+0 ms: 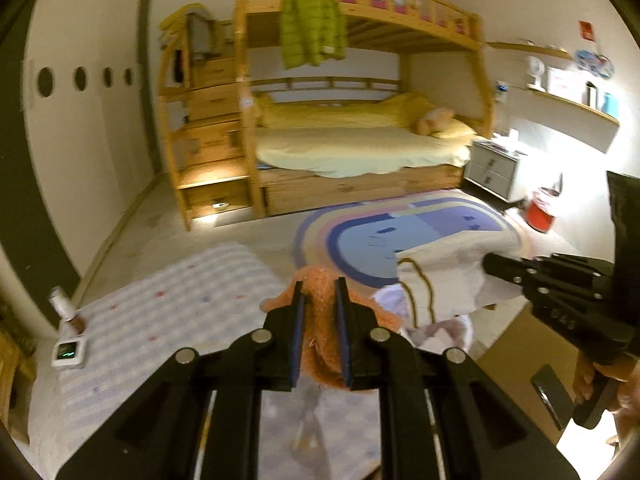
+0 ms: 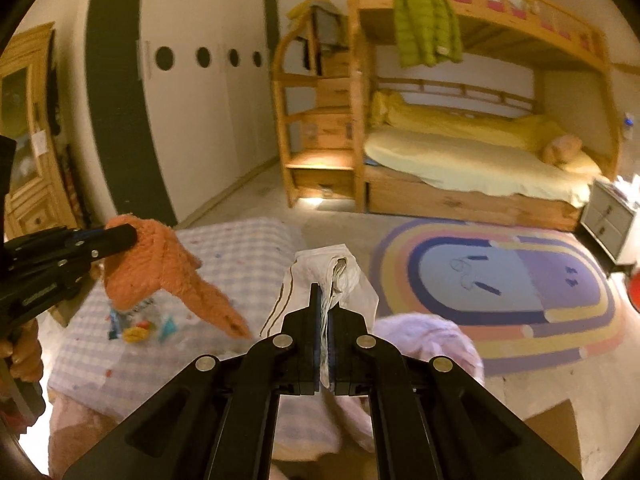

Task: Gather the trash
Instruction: 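Carry the glove and cloth over the bin and open both tools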

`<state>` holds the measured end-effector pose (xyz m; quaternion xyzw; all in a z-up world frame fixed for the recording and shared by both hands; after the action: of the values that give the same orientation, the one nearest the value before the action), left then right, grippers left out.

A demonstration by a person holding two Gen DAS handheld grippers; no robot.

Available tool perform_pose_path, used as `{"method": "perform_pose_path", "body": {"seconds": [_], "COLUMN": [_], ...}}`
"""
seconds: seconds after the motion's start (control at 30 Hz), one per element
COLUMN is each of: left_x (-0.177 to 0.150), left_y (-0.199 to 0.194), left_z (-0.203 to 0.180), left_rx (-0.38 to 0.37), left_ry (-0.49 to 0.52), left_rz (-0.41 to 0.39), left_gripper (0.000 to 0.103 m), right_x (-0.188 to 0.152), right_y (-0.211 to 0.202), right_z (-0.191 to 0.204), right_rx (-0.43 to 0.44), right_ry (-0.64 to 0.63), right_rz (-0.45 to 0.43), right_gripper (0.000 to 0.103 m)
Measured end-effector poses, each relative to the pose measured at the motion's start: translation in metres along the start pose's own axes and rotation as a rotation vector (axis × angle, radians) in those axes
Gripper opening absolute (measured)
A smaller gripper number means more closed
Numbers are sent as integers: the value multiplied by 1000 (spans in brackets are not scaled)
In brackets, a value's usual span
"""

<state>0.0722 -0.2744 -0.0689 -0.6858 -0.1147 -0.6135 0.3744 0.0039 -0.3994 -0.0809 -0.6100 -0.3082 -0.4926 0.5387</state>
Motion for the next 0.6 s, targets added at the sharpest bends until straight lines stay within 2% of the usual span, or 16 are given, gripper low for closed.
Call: {"method": "perform_pose_path", "body": {"seconds": [0.27, 0.6], "left_x": [-16, -35], "left_y": [56, 129], "left_z": [-81, -111], "left_rx": [-126, -171], "left_ry": [82, 99], "left_rz": [43, 96], "left_gripper": [13, 13], "right_x": [-21, -54], "right_y": [-2, 29], "right_z": [-62, -120], "right_rx": [-141, -256], "right_ry": [38, 65], "right_rz": [44, 126], "right_gripper": [2, 2]}}
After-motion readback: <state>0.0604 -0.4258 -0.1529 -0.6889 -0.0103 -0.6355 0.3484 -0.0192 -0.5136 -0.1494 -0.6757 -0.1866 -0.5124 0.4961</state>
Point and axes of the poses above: each gripper's, at about its wrist camera, not at the fingertips, and y roughly the way its jaws point, z to its left, x to its top, the point moved 8 cm from there along y, roughly the way its jaws point, and after that the axes turned 11 degrees about -z, right-handed, at the moved point
